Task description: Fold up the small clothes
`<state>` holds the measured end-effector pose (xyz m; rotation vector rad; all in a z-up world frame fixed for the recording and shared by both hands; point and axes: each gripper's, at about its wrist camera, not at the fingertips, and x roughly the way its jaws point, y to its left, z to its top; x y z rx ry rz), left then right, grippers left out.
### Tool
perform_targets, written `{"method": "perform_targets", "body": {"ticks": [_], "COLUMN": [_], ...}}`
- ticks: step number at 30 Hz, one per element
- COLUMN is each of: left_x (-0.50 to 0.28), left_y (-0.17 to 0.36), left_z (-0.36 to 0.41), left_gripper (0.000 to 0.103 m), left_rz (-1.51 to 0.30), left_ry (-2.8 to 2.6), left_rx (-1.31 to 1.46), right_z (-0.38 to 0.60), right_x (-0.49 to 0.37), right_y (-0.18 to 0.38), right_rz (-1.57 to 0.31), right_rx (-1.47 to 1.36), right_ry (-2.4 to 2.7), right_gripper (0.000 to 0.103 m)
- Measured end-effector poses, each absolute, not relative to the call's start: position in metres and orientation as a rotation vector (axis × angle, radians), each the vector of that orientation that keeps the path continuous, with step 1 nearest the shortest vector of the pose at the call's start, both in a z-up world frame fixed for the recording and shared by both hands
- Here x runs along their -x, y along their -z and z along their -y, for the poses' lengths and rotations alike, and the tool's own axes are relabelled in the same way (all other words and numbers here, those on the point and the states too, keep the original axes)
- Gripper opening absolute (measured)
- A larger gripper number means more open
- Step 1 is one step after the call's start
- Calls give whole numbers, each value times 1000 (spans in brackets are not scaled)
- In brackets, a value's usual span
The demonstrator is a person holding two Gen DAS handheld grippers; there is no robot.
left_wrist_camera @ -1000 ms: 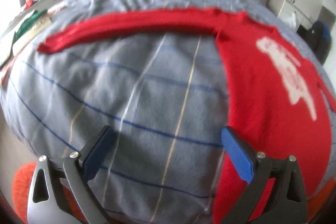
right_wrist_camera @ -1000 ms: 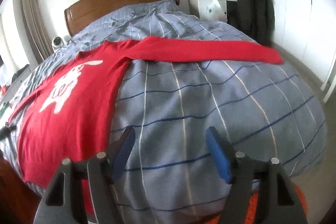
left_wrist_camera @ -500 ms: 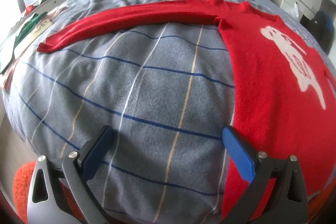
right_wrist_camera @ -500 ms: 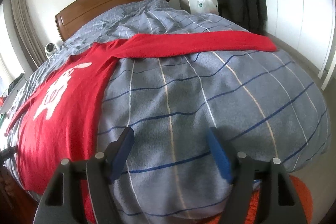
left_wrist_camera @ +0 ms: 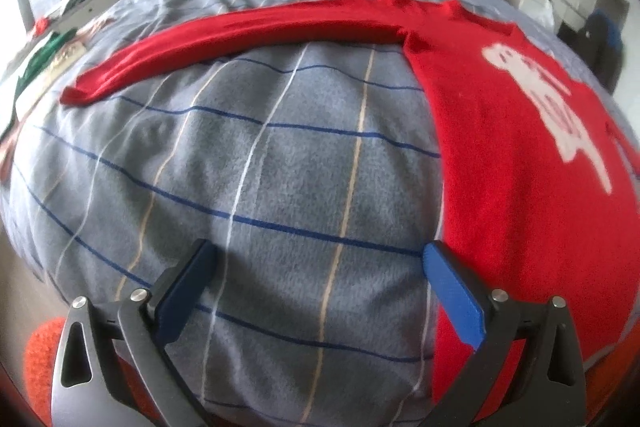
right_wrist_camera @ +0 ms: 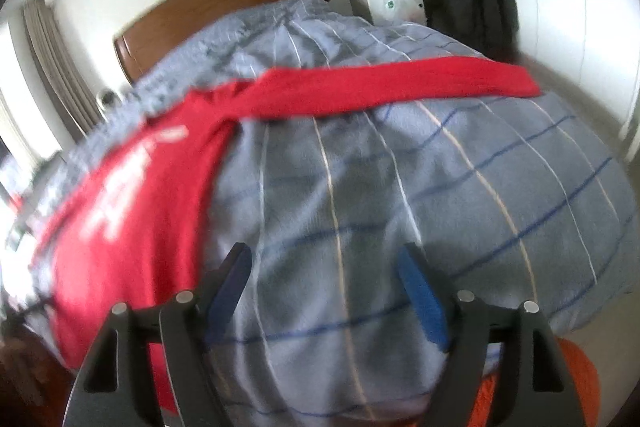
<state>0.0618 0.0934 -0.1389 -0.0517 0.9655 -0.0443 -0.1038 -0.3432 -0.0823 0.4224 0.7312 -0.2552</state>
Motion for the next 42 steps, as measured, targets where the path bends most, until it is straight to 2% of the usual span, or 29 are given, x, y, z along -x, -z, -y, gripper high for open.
{"method": "perform_targets", "body": {"ticks": [6, 13, 17, 21, 22, 25, 28, 32, 37, 42], "left_x": [-60, -59, -59, -60, -60, -60, -61, -63, -67, -65], "left_y": [134, 136, 137, 138, 138, 138, 138, 138, 137, 136], "left_z": [-100, -94, -93, -92, -92, -92, -91, -92, -97, -99], "left_gripper": [103, 103, 103, 103, 103, 103, 103, 103, 103, 103], "left_rz": [-945, -936, -933, -931, -931, -931, -932, -933, -930, -925], "left_ry": [50, 33, 28, 19, 18, 19, 19, 22, 29, 39], "left_rx": [112, 76, 64, 57, 57, 58, 62, 78, 113, 122], "right_z": [455, 556, 571, 575, 576, 575, 563, 524, 416, 280], "right_x": [105, 101, 90, 71, 69, 58, 47, 6, -71, -148], "right_y": [57, 100, 107, 108, 108, 108, 88, 30, -47, -71], "right_rz": [-624, -575, -522, -545, -563, -641, -647, -610, -596, -646], "right_rx": [-749, -1136, -1199, -1167, -1153, -1076, -954, -764, -597, -476], "right_ry": [312, 387, 350, 349, 360, 404, 453, 349, 52, -185], "right_gripper": [75, 63, 54, 47, 39, 4, 4, 4, 4, 4]}}
